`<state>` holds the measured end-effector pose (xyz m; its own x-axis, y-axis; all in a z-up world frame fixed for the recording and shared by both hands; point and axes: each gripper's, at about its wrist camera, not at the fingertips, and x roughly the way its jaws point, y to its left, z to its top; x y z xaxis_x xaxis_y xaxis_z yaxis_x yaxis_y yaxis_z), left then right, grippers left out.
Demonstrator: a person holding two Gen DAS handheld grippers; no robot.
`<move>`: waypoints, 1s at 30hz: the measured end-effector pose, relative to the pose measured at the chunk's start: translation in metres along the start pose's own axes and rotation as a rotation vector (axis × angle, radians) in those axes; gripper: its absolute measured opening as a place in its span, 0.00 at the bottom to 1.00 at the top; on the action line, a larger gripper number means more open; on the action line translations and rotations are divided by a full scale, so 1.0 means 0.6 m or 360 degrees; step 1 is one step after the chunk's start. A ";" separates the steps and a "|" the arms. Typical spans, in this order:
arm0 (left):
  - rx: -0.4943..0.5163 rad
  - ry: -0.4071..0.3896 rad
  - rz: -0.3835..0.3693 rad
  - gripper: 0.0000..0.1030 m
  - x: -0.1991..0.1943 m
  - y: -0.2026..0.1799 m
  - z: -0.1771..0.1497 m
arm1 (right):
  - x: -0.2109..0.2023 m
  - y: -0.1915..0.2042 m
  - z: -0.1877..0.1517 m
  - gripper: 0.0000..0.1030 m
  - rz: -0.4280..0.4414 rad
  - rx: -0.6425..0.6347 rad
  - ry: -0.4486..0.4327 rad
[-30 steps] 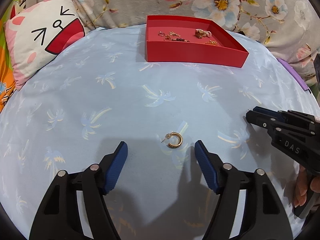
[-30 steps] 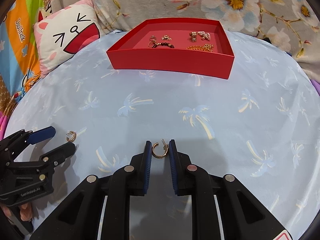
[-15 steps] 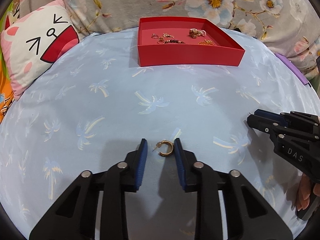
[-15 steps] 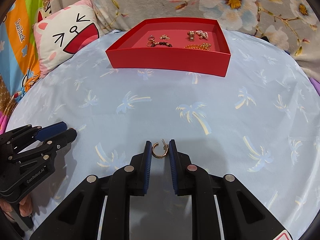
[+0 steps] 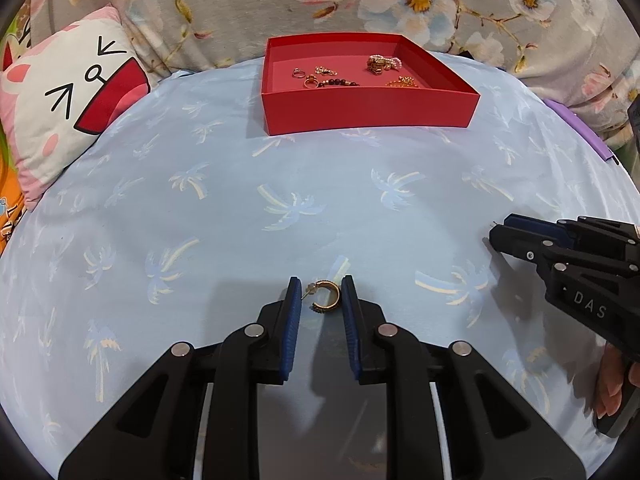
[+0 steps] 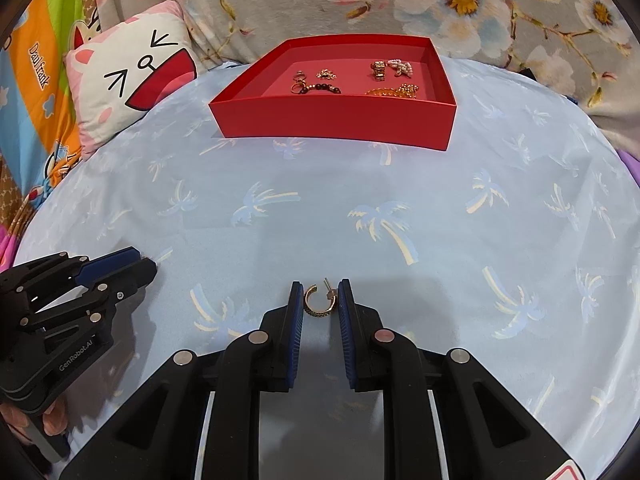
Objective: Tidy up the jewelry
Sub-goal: 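Carry both hoop earrings into the red box and open both tools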
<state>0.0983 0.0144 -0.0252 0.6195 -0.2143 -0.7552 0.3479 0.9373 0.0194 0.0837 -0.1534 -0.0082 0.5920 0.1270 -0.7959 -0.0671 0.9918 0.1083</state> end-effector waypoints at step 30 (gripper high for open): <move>-0.0044 -0.0180 0.0019 0.19 0.092 0.015 0.353 | 0.056 -0.090 0.324 0.16 -0.0026 0.0103 -0.0146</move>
<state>0.2847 -0.0470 0.0722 0.6994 -0.2313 -0.6762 0.3215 0.9469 0.0087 0.2634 -0.2047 0.0747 0.6639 0.1061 -0.7402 -0.0064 0.9907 0.1362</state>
